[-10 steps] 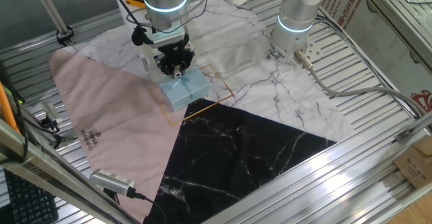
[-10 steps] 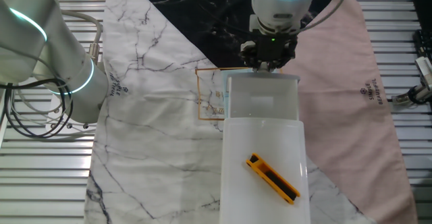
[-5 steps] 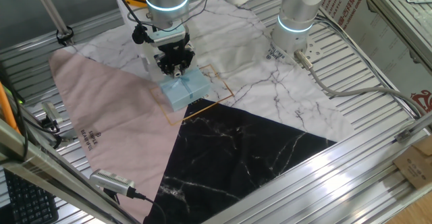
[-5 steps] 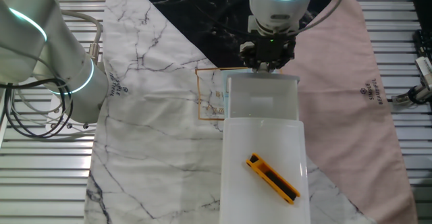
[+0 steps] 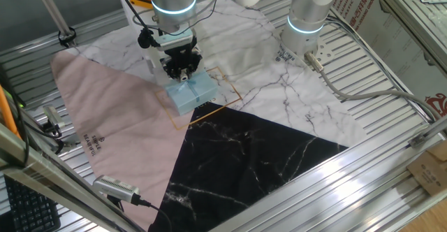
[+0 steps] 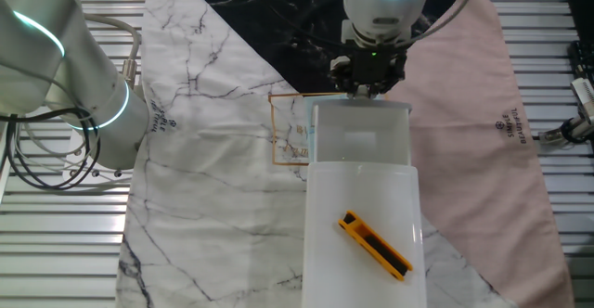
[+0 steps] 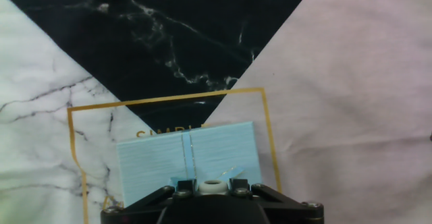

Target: Grasp the handle and open the drawer

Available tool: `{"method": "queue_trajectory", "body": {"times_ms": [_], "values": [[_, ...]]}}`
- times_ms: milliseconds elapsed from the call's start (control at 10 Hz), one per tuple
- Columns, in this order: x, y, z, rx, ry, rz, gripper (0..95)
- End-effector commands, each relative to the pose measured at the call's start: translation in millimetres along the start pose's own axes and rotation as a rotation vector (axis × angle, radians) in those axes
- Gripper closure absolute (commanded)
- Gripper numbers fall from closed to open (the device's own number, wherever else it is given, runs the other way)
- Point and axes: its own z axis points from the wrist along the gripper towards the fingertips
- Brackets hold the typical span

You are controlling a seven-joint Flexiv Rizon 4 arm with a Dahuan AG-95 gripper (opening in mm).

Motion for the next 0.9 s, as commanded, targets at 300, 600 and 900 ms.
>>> {"method": "queue_trajectory", "body": {"times_ms": [300, 600, 900], "values": [[-4.5, 0.6, 2.1, 0.004, 0.006, 0.01, 95.0], [-11.1, 0.0, -2.1, 0.004, 0.02, 0.02, 95.0], [-15.2, -0.7, -1.4, 0.004, 0.017, 0.024, 95.0]]}}
